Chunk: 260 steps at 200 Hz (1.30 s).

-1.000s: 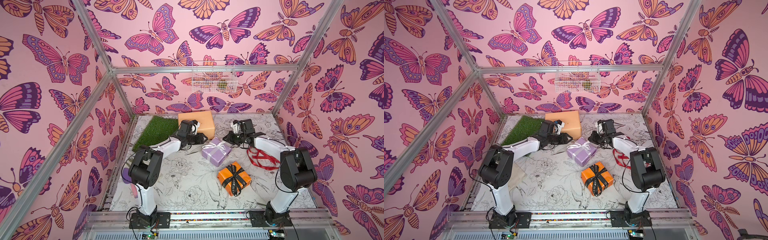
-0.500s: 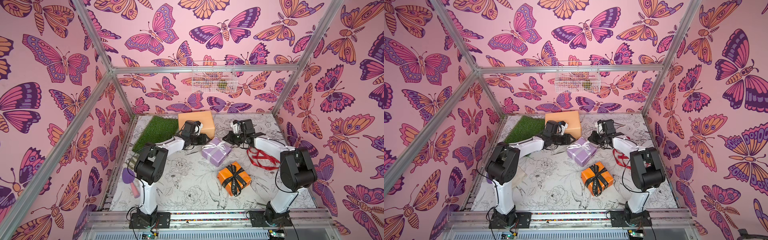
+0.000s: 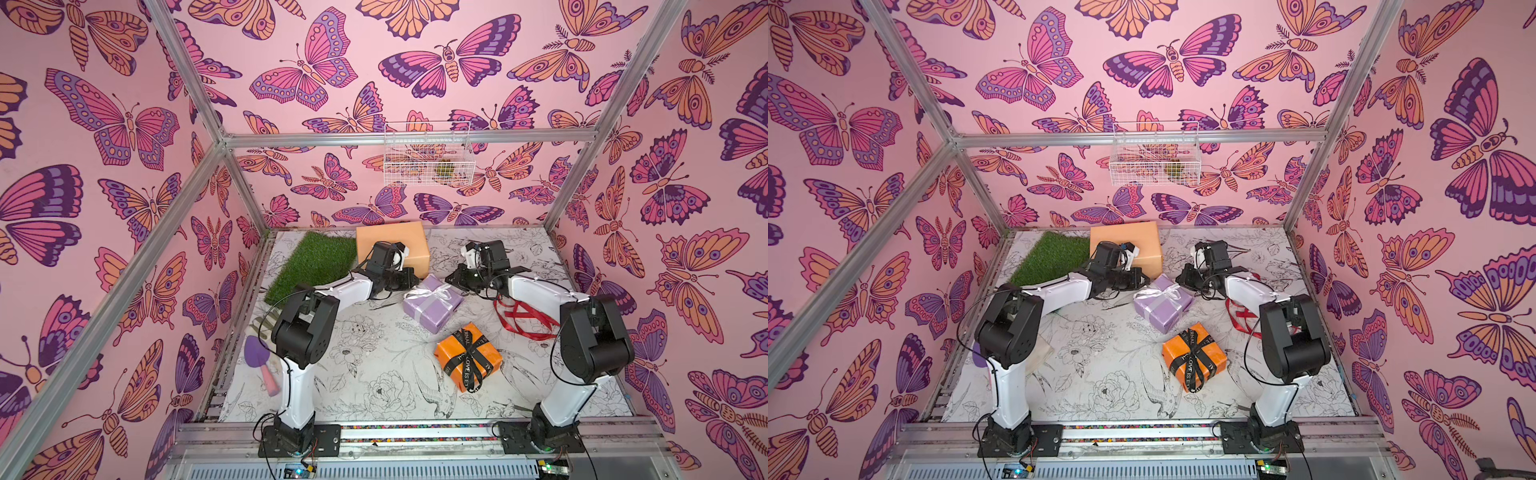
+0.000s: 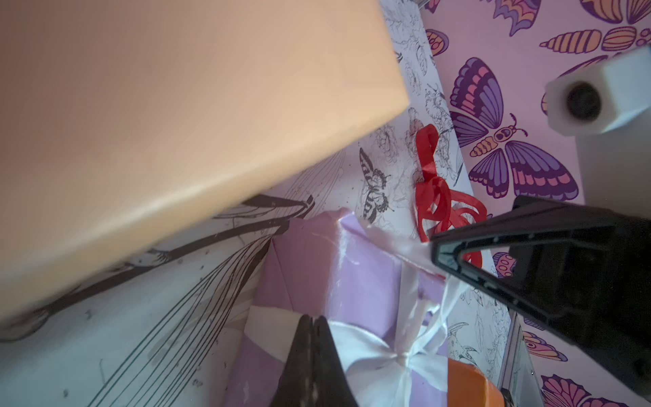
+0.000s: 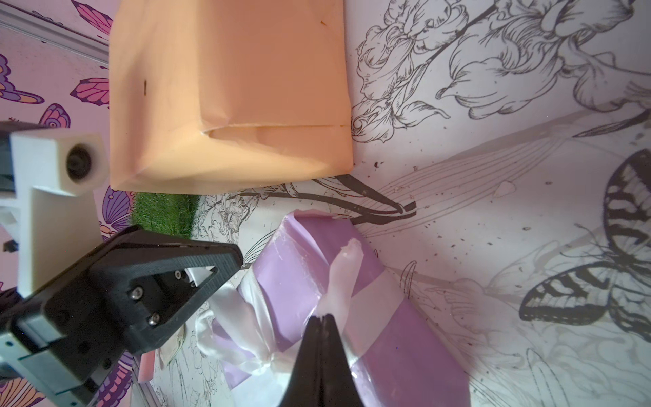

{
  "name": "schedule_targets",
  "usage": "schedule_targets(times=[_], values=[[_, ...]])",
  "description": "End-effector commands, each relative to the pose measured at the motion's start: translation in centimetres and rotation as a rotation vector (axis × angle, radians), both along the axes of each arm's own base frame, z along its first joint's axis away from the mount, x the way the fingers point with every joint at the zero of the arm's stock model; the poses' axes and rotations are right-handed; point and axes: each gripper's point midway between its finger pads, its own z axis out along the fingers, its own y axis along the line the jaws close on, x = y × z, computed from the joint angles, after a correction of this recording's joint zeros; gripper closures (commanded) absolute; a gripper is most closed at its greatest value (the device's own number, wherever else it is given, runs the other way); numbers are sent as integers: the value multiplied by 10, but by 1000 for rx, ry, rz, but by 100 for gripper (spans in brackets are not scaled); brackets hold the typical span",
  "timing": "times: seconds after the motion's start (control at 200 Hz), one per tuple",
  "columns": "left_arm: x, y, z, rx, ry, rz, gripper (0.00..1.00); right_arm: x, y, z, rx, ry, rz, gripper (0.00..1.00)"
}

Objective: Untie the ribbon bows on the gift boxes
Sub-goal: Untie the ribbon from the gift box.

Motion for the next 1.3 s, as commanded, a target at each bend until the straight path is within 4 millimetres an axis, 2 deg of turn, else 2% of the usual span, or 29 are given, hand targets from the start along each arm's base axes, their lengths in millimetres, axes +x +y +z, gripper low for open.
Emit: schedule_targets(times=[0.0,0.145,0.29,0.651,0.681,0.691,0.716,0.971,1.116,1.297], values=[[-5,24,19,15,-46,51,100,0,-18,5,-32,-9,-63,100],[-16,64,16,10,-31,138,100,2,-45,5,-5,1,-151,100],[-24,90,15,14,-25,185,100,0,-66,4,-14,4,-208,100],[-30,172,19,36,-34,378,100,-4,-132,7,-52,18,-384,100],[-30,176,20,40,-38,388,100,-5,-136,5,-58,24,-397,100],[-30,177,21,40,-40,391,100,-5,-137,13,-56,3,-401,100],[-31,180,21,41,-40,398,100,-5,-140,16,-58,-4,-410,100],[-28,186,26,47,-45,427,100,-7,-148,12,-99,10,-444,100],[-26,199,28,70,-55,475,100,-13,-168,13,-185,10,-499,100],[-25,212,37,80,-86,517,100,-13,-183,28,-205,-25,-533,100]])
